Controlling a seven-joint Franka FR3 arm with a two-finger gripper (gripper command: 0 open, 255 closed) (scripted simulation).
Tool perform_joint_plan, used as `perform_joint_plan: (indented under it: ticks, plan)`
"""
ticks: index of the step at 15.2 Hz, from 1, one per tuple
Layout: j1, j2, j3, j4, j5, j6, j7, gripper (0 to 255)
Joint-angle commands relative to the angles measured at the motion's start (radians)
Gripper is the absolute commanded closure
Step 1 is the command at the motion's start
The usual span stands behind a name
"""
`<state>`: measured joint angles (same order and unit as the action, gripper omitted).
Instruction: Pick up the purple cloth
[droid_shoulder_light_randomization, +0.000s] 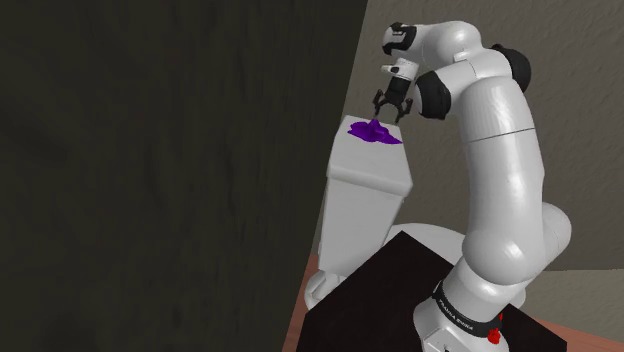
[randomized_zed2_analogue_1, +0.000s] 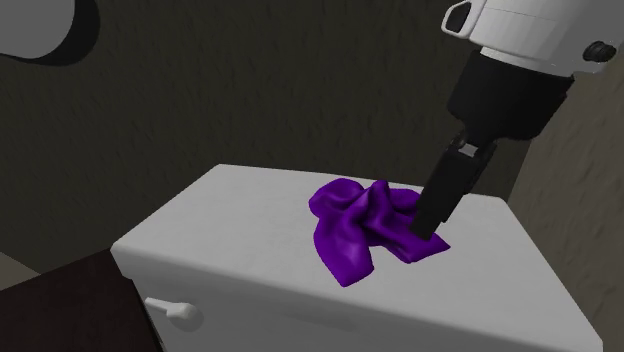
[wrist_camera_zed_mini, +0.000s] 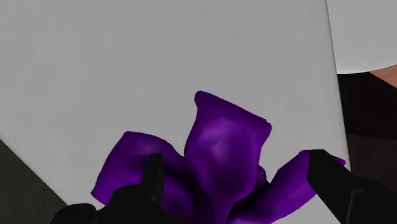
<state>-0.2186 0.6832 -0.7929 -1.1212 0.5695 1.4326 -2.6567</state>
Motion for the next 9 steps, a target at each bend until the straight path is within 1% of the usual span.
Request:
perform_joint_plan:
  ticks: [1, 5, 7, 8, 9]
  plan:
    - [0.002, 0.015, 0.003, -0.001, -0.009, 0.006, -0.017, 0]
    - [0.023, 0.017, 0.003, -0.069, -0.008, 0.066, -0.032, 0]
    - [0.024, 0.016, 0.003, -0.069, -0.008, 0.066, -0.032, 0]
    - [0.020, 0.020, 0.004, -0.060, -0.006, 0.062, -0.030, 255]
    - [0.020, 0.020, 0.004, -0.060, -0.006, 0.062, -0.030, 255]
